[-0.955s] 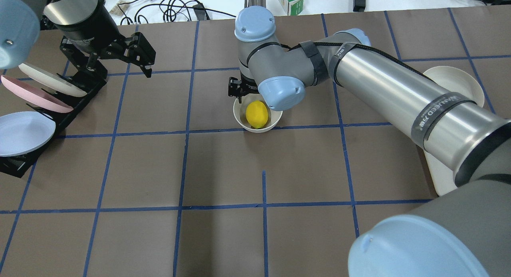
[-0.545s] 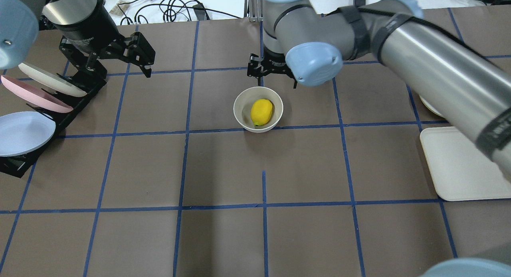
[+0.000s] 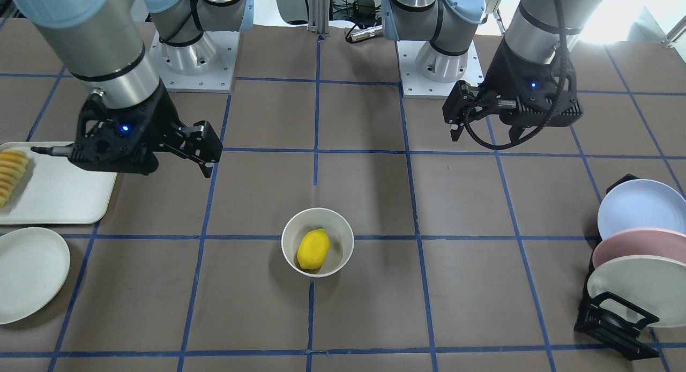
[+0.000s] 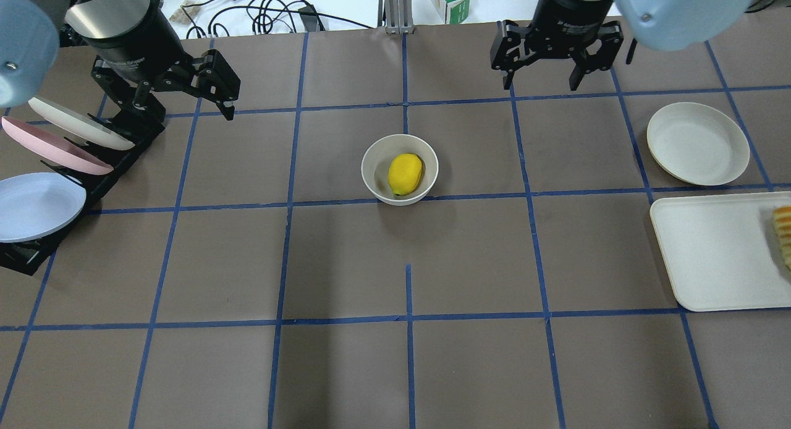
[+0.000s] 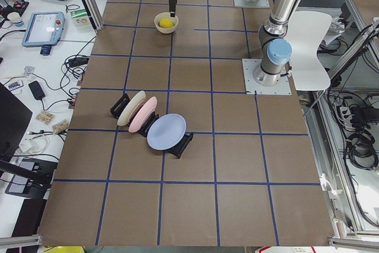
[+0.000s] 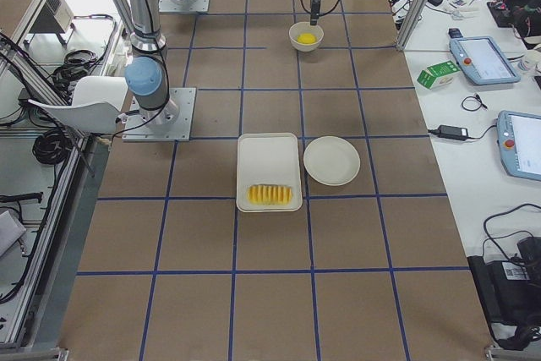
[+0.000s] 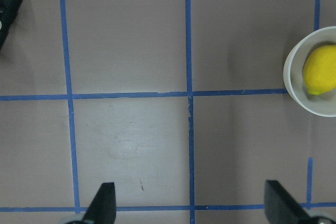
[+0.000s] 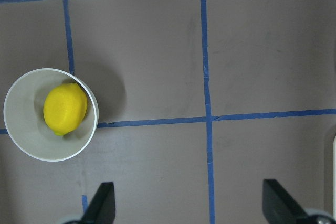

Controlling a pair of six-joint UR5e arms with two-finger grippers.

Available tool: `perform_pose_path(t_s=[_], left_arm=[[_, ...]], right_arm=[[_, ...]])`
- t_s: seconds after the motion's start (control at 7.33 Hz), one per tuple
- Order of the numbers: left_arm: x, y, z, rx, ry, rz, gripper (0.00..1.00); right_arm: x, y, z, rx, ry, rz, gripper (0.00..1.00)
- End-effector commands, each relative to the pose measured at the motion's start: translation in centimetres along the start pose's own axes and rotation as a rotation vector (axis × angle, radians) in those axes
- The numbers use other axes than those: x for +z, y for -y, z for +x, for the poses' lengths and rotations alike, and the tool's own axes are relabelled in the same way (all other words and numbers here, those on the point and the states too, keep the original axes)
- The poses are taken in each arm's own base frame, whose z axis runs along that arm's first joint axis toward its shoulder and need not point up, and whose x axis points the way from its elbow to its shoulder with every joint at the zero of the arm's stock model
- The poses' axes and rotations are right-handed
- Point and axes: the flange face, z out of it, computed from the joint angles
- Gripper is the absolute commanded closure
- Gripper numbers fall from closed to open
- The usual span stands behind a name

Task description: Place bowl and put lemon in it

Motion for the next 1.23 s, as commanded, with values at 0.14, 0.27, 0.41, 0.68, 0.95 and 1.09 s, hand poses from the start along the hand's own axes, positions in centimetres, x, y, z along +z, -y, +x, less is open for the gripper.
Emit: perform_pose_path(t_s=[0.14, 0.27, 0.41, 0.68, 0.95, 1.09], left_arm=[[-0.01, -0.01, 0.01, 0.0, -0.002, 0.0, 0.0], [-0.01, -0.01, 0.0, -0.002, 0.0, 0.0, 0.0], [-0.01, -0.01, 0.0, 0.0, 0.0, 0.0, 0.0], [-0.33, -0.2, 0.06, 0.0, -0.006, 0.007, 0.0], [-0.19, -0.42, 0.09, 0.0, -0.008, 0.004, 0.0], [-0.35, -0.52, 0.08, 0.0, -0.006, 0.007, 0.0]], right_arm=[[-1.77, -1.49, 0.96, -0.009, -0.007, -0.01, 0.0], [-1.85, -1.48, 0.96, -0.01, -0.007, -0.009, 0.0], [-1.84, -1.44, 0.87, -0.01, -0.007, -0.009, 0.0], [-1.75, -1.48, 0.81, -0.012, -0.001, -0.012, 0.0], [-1.67, -1.5, 0.8, -0.01, 0.0, -0.014, 0.0], [-1.69, -1.48, 0.8, -0.012, 0.0, -0.013, 0.0]])
